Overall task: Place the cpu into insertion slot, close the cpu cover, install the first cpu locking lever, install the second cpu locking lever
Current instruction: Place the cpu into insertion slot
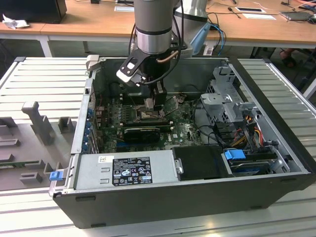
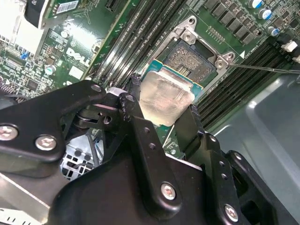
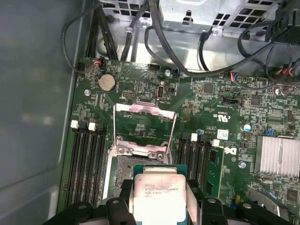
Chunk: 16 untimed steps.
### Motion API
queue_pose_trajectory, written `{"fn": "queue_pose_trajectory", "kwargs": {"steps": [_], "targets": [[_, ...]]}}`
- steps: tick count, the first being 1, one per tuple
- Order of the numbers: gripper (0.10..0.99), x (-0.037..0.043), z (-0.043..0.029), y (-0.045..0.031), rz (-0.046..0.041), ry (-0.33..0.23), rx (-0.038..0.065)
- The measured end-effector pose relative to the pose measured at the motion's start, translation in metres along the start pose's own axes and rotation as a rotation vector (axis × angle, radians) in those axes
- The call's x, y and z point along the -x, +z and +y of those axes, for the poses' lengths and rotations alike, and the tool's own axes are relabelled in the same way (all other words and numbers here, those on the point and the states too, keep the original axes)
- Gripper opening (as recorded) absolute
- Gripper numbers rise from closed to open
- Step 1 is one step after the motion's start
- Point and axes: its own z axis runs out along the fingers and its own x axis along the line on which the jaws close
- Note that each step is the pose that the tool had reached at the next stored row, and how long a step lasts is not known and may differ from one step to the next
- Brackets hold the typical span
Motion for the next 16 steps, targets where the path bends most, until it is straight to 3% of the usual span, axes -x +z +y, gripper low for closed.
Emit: {"fn": "queue_pose_trajectory", "kwargs": {"steps": [3, 8, 12, 16], "targets": [[0.537, -0.0021, 0.0001, 0.0017, -0.0003, 0.004, 0.000], [0.537, -0.0026, -0.0006, 0.0071, -0.0049, 0.061, 0.001], [0.537, -0.0057, -0.0058, 0.0111, -0.0048, 0.064, 0.001], [0.537, -0.0096, -0.0059, 0.0141, -0.0045, 0.069, 0.002]]}}
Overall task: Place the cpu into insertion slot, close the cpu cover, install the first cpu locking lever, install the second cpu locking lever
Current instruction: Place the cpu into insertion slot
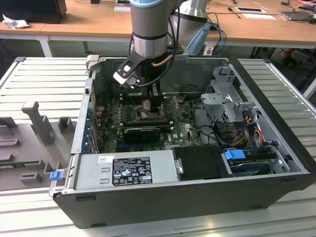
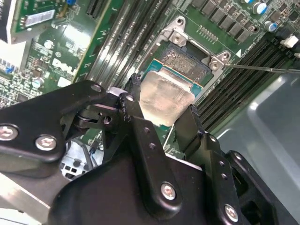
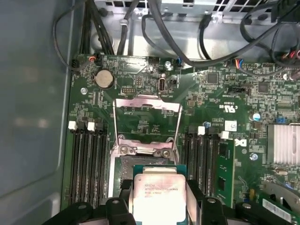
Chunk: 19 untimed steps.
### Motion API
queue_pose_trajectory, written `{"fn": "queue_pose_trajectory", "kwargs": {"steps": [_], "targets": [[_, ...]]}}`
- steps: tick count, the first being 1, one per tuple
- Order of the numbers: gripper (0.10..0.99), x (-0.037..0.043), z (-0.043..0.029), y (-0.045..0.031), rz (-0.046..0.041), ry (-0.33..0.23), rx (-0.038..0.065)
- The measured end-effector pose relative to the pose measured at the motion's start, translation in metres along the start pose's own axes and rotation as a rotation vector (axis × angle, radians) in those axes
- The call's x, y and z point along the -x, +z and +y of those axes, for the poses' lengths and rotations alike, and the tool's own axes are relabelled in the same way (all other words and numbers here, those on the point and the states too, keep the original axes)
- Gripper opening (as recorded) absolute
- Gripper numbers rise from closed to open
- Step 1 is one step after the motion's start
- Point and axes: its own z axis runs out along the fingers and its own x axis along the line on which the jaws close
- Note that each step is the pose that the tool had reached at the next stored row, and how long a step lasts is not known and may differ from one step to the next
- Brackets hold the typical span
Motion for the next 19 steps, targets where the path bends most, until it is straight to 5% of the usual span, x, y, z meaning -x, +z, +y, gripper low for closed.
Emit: {"fn": "queue_pose_trajectory", "kwargs": {"steps": [6, 19], "targets": [[0.537, -0.0087, -0.0025, 0.0110, -0.0014, 0.019, 0.001], [0.537, -0.0103, -0.0072, 0.0304, -0.0015, 0.030, 0.001]]}}
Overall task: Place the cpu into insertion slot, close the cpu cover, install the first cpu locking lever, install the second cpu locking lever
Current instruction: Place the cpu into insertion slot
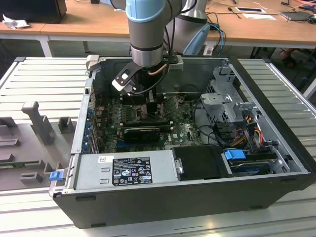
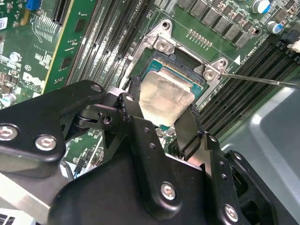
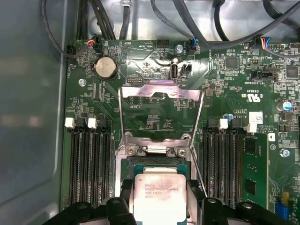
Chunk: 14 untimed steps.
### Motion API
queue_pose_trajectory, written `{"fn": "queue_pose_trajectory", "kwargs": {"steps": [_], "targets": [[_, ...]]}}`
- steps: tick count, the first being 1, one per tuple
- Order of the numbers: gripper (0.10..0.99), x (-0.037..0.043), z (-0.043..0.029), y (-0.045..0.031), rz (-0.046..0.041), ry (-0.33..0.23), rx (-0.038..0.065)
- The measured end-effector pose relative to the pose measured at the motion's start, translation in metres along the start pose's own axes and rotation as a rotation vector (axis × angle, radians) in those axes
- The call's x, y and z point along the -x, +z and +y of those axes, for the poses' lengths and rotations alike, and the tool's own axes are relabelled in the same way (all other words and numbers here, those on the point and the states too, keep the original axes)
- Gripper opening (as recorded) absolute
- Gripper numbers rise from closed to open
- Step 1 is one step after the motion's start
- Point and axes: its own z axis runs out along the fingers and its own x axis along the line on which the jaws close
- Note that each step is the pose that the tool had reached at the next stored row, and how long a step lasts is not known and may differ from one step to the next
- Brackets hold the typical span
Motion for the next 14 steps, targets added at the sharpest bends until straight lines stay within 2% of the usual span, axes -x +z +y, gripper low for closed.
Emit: {"fn": "queue_pose_trajectory", "kwargs": {"steps": [14], "targets": [[0.537, -0.0014, 0.0000, 0.0086, 0.0012, 0.004, 0.000]]}}
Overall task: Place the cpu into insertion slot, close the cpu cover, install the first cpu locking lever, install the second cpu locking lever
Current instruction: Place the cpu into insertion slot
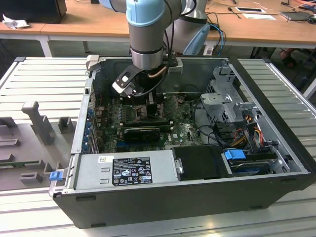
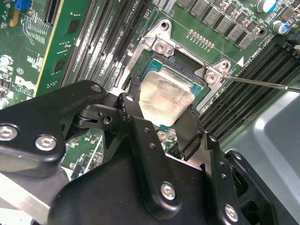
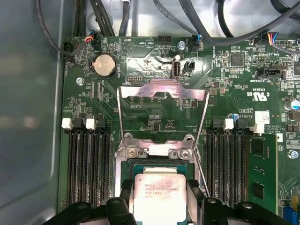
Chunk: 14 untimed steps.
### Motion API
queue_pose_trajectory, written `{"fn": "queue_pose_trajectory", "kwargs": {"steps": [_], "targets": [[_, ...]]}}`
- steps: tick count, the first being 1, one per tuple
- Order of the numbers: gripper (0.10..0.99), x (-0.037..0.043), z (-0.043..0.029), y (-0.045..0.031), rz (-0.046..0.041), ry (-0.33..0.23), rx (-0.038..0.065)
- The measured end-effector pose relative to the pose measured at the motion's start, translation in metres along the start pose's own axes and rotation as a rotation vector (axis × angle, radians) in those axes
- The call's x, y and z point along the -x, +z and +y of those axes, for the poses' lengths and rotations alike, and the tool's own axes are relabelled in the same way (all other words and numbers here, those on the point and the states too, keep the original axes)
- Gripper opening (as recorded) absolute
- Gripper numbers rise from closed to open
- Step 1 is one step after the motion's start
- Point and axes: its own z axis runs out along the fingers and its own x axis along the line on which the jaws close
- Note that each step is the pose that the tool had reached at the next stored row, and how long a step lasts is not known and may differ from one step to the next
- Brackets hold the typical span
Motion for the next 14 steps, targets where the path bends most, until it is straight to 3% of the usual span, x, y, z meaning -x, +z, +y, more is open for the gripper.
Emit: {"fn": "queue_pose_trajectory", "kwargs": {"steps": [14], "targets": [[0.537, -0.0002, 0.0001, 0.0027, -0.0033, 0.000, 0.000]]}}
